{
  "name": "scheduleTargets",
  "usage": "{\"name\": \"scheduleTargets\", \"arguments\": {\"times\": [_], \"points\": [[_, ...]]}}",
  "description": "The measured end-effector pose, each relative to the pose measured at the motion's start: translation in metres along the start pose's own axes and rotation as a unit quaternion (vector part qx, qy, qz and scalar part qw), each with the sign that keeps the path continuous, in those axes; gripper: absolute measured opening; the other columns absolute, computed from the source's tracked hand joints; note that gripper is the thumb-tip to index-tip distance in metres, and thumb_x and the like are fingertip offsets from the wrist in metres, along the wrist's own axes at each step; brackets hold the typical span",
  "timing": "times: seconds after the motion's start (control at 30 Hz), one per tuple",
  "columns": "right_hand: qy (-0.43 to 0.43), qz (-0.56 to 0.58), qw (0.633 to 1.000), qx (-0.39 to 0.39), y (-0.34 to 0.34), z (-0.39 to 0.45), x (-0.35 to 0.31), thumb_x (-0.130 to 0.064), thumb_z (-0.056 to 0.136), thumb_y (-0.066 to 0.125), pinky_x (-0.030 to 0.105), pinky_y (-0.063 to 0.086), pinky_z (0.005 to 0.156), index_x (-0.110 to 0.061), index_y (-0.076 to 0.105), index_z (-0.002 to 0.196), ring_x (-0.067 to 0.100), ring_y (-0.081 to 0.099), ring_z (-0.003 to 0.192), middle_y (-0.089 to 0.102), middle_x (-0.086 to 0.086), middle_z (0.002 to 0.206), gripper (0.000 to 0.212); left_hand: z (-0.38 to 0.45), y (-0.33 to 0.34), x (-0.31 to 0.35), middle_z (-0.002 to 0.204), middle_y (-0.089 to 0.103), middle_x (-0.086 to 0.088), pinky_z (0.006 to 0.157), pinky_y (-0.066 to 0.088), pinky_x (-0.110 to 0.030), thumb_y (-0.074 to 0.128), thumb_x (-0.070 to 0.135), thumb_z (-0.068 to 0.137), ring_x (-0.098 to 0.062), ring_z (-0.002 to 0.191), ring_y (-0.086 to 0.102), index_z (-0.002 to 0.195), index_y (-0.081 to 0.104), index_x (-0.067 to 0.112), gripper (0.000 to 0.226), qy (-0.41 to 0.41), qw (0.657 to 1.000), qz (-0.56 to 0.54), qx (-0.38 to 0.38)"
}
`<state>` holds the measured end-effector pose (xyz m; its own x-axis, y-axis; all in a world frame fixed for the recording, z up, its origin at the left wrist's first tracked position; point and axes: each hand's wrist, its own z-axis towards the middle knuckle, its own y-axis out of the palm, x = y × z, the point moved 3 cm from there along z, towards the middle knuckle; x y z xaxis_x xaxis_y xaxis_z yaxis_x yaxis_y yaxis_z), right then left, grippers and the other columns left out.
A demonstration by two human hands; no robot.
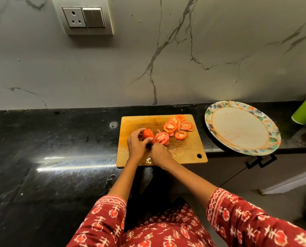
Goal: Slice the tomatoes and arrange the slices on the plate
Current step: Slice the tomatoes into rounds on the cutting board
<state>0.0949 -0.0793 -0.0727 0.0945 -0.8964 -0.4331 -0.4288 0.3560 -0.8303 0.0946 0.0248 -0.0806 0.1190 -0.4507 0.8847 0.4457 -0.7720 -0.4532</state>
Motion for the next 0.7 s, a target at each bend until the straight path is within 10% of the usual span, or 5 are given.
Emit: {"name": "scheduleTargets", "arguments": {"times": [0.7], "points": [[-0.028, 0.033, 0.999, 0.018, -0.004, -0.016, 0.033, -0.012, 0.099, 0.032, 0.035, 0.043, 0.077, 0.003, 0.06, 0.096, 0.038, 0.058, 0.102, 0.062, 0.026, 0.106, 0.032, -0.004, -0.011, -0.002, 0.115, 0.063, -0.008, 0.075, 0.042, -0.004, 0.076, 0.008, 0.071, -0.011, 0.101, 0.054, 0.115, 0.062, 0.006, 0.047, 0.005, 0.999, -0.031, -0.014]]}}
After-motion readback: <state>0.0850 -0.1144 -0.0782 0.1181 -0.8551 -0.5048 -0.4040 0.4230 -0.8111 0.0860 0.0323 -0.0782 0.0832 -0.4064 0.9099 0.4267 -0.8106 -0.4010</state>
